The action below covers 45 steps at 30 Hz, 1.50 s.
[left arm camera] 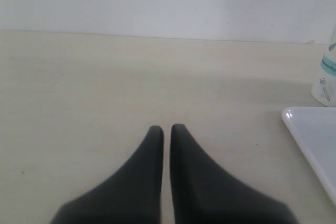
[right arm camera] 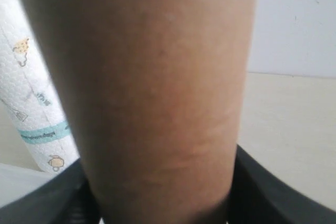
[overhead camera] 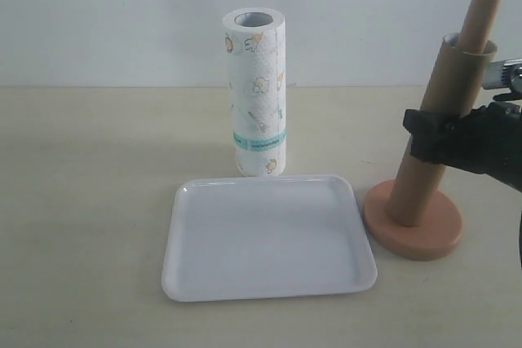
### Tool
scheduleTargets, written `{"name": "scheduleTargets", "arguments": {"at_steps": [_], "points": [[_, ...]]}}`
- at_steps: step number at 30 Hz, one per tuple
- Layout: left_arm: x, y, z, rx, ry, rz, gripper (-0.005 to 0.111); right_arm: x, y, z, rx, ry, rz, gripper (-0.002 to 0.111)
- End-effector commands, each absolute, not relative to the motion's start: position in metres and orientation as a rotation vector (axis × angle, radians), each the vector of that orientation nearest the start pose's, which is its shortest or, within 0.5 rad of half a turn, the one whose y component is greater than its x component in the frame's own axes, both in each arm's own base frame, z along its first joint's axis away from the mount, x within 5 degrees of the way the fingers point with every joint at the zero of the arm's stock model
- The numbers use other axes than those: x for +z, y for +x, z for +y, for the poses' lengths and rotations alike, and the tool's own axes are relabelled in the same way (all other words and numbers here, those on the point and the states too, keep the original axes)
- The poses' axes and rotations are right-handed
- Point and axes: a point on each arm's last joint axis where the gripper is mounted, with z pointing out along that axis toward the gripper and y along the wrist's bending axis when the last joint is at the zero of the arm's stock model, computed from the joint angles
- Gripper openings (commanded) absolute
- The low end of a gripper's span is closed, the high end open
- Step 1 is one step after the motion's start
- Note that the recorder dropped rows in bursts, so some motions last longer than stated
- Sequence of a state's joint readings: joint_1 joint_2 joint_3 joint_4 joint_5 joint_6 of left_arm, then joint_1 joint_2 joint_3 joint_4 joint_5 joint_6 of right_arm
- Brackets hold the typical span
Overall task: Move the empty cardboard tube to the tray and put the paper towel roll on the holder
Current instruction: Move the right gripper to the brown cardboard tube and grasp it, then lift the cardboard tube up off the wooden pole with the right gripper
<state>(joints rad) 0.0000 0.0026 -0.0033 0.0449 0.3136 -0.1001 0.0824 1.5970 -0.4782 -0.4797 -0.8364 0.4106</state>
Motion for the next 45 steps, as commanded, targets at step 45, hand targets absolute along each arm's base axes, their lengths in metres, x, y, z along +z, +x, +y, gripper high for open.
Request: {"name": "scheduleTargets", "arguments": {"at_steps": [45], "points": [[0.185, 0.054, 0.001, -0.028, -0.061, 1.795, 0.004, 0.371, 0.230, 0.054, 0.331, -0.397, 1.372, 0.011]]}}
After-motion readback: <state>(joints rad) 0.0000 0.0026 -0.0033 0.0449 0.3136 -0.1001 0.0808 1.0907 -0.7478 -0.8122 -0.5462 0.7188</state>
